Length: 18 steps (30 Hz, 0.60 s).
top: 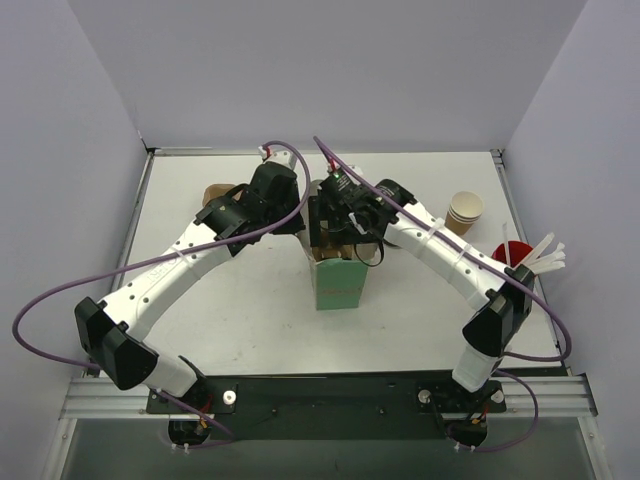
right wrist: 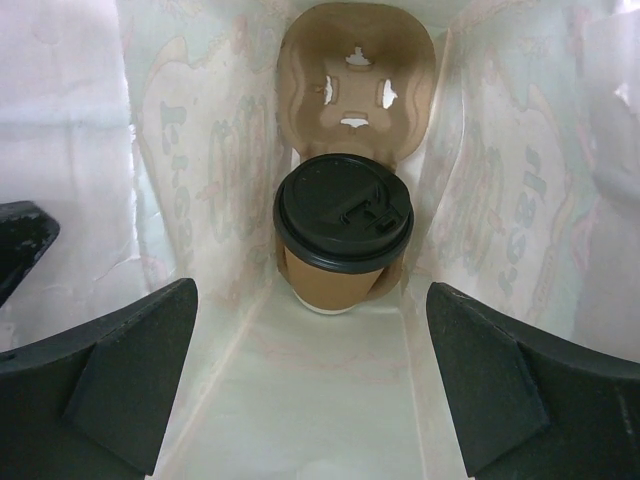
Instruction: Pack the takeout coffee
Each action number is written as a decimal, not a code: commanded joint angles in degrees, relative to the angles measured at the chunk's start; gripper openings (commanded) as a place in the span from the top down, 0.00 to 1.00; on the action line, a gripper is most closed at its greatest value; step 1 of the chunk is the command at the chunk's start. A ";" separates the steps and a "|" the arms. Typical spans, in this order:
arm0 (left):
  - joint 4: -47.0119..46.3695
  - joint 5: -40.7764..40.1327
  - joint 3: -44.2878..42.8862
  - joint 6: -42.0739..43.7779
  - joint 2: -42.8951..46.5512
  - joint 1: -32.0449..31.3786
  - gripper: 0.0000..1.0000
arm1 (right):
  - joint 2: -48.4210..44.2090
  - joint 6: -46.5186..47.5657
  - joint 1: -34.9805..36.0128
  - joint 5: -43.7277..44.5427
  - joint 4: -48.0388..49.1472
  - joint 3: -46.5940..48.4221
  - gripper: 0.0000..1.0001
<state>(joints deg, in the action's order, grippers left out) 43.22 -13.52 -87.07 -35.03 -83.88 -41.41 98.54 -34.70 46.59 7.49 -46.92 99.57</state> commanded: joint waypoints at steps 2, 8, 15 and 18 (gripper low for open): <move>-0.33 -1.51 -3.20 1.28 -0.15 0.36 1.00 | -4.93 0.77 0.52 1.39 1.38 0.72 0.08; -0.15 -0.99 -3.46 1.63 -0.67 0.54 1.00 | -7.39 1.39 0.52 1.74 3.23 1.59 0.08; -0.86 0.16 -3.72 1.89 -0.76 1.07 1.00 | -11.17 1.56 0.52 3.41 4.64 1.59 0.08; -0.86 0.68 -4.34 2.15 -1.02 1.15 1.00 | -13.19 1.74 0.43 4.46 4.82 1.94 0.08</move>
<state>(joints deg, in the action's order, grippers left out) 43.27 -13.26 -87.46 -33.98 -84.51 -40.73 89.49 -33.61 46.61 8.84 -43.00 99.55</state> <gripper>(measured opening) 0.043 0.922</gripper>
